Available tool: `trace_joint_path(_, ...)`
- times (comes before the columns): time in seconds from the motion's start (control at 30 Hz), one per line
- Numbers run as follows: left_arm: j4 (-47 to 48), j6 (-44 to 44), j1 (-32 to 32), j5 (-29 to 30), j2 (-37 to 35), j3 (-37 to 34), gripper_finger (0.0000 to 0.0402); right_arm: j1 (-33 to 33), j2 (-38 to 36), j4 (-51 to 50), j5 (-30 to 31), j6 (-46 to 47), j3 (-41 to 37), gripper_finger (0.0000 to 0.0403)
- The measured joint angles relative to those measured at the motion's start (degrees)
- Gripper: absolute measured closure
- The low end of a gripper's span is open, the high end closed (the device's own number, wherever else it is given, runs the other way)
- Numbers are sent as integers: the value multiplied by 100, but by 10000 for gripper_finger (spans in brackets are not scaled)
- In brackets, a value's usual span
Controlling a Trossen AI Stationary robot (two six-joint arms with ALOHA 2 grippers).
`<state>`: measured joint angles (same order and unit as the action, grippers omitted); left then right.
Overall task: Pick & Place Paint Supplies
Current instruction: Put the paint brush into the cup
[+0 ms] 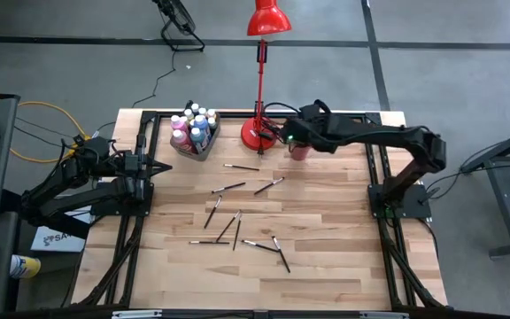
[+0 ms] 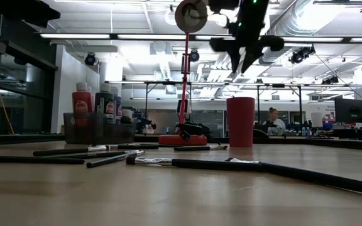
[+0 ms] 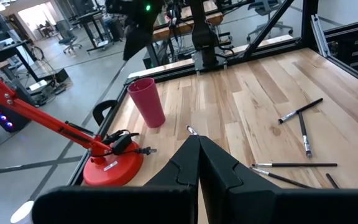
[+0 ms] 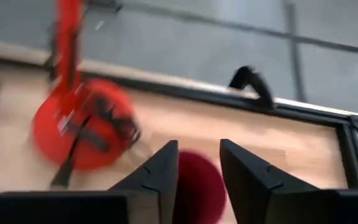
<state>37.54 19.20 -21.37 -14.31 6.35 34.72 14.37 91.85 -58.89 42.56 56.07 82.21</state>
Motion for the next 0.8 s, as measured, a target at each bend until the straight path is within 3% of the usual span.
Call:
trace_joint_path(0.23, 0, 0, 0, 0, 0, 0, 402, 0, -611, 81, -2133, -2276, 0, 264)
trace_joint_path(0.4, 0, 0, 2, 0, 0, 0, 402, -2, -728, 113, -3285, -2706, 0, 266)
trace_joint_path(0.57, 2, 0, 2, 0, 0, 0, 402, -28, -728, 79, -3912, -2784, 0, 269)
trace_joint_path(0.8, 2, 0, 2, 0, 0, 0, 402, -571, -728, -345, -3992, -2747, -3, 269)
